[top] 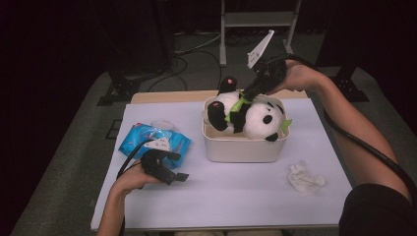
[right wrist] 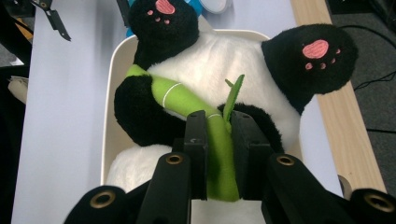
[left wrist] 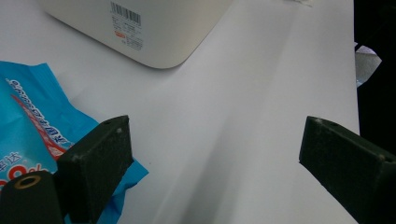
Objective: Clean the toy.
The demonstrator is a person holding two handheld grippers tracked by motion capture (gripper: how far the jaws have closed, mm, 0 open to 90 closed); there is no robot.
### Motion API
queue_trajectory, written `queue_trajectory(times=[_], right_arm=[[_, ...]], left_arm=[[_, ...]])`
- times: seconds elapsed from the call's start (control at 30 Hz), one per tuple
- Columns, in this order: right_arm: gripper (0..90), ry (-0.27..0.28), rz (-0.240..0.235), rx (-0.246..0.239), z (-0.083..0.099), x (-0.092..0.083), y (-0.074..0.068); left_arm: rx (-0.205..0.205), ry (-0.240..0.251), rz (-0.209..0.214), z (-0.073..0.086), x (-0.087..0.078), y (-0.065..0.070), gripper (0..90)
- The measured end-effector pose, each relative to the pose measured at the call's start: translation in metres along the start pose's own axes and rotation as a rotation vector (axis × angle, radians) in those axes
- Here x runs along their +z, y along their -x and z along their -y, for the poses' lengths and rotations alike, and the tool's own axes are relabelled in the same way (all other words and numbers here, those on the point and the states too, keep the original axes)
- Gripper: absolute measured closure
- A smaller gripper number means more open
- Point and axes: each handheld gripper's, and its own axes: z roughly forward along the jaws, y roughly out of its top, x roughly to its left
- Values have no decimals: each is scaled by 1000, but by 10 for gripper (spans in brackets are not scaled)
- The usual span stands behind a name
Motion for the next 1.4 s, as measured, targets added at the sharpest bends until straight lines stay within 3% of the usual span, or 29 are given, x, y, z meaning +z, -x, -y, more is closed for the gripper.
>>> queue_trajectory(times=[0.23, 0.43, 0.93, 1.17, 1.4], right_arm=[[768, 8, -12, 10, -1, 7, 8], [767, -2, -25, 5, 0, 14, 5], [763, -16, -98, 40, 27, 52, -5], [754, -20, -96, 53, 39, 67, -10], [735, 20, -92, 93, 52, 79, -16]], left_arm=[[1, 2, -4, 0, -1, 0, 88], [2, -2, 0, 0, 0, 0, 89], [18, -11, 0, -2, 1, 1, 89], [31, -26, -14, -3, 1, 3, 89], [45, -34, -6, -4, 5, 8, 89]])
